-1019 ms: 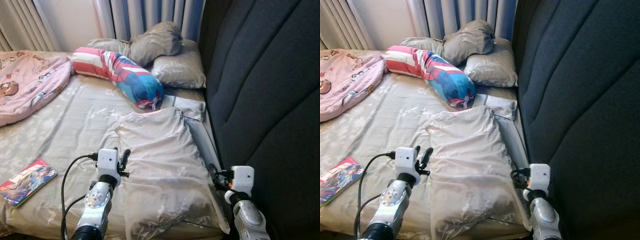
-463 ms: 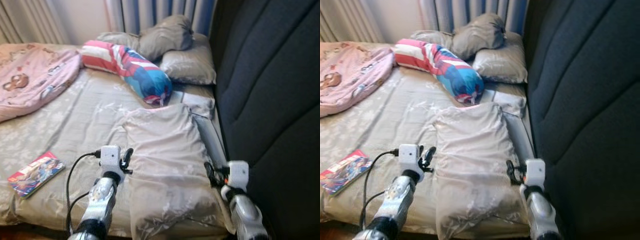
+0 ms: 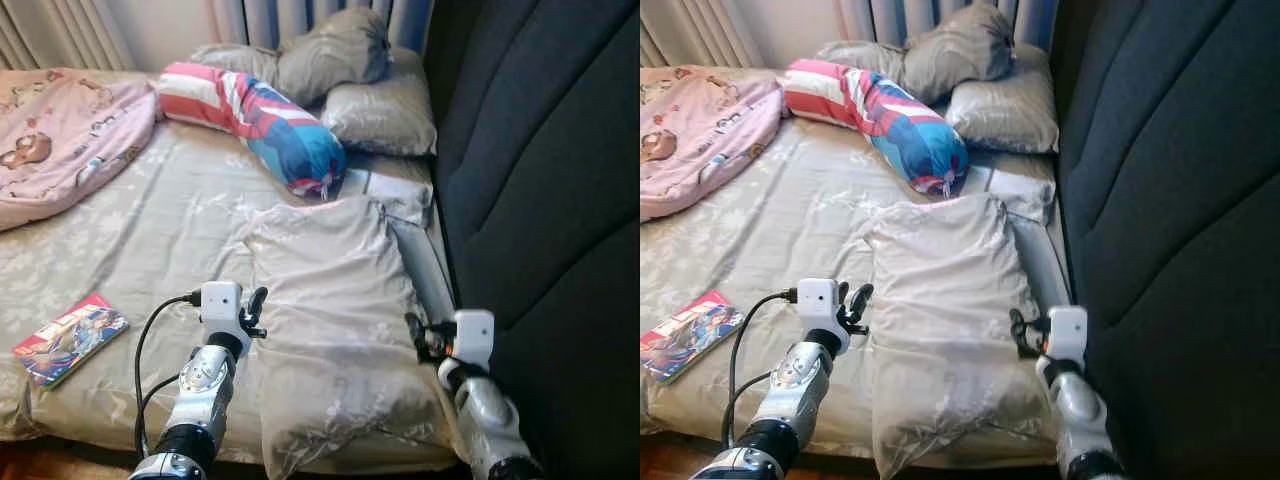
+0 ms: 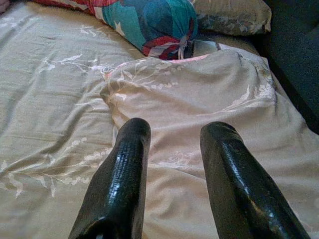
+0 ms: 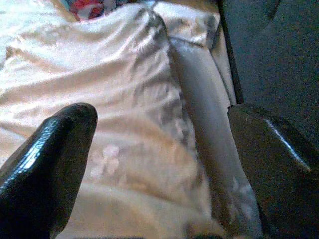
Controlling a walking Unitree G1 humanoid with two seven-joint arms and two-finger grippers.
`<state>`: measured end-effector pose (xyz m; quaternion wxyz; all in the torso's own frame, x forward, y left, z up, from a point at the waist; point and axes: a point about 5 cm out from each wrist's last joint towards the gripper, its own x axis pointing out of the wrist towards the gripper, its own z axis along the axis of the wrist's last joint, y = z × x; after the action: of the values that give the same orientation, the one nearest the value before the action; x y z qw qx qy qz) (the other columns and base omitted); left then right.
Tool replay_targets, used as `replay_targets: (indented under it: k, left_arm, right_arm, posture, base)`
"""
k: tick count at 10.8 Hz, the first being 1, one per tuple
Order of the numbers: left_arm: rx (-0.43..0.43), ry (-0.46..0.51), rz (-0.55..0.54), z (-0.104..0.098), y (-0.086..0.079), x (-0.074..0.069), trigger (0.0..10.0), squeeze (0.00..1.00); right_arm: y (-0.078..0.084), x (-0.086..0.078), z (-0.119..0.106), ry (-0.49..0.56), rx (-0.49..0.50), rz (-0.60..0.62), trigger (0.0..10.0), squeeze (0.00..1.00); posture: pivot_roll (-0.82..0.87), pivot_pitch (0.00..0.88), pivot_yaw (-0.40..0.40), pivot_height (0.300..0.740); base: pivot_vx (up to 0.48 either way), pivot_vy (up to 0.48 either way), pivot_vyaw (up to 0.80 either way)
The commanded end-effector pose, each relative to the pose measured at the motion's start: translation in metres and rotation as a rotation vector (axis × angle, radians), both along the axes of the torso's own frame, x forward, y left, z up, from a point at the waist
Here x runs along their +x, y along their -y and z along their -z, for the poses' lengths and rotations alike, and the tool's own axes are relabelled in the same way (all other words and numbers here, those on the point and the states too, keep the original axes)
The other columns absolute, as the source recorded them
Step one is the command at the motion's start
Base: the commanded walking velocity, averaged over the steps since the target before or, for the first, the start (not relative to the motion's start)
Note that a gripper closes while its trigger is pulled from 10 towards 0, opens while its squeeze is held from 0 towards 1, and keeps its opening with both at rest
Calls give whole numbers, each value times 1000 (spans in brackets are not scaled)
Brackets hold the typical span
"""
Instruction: Clean up the room
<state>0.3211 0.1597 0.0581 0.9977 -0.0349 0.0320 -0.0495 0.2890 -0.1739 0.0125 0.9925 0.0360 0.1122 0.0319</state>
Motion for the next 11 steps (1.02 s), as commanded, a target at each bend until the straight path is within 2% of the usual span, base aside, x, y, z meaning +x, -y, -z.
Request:
replay_targets:
  k: [1,7,11]
  left_arm:
    - [-3,0,5,5,0,-6,10000,0]
    - [5,14,28,2,0,-5,10000,0]
    - [-23,46,107,-6,6,-4,10000,0]
  right_arm:
    - [1,-5,5,-16,9,16,10000,0]
    - [2,-8,7,-24,14,33,10000,0]
    - [-3,-9,10,-36,19,28,10000,0]
  posture:
    - [47,173,-21,740]
    - [52,163,-19,740]
    - [63,170,-21,740]
  base:
    - [322,0,0]
    - [332,0,0]
    - [0,0,0]
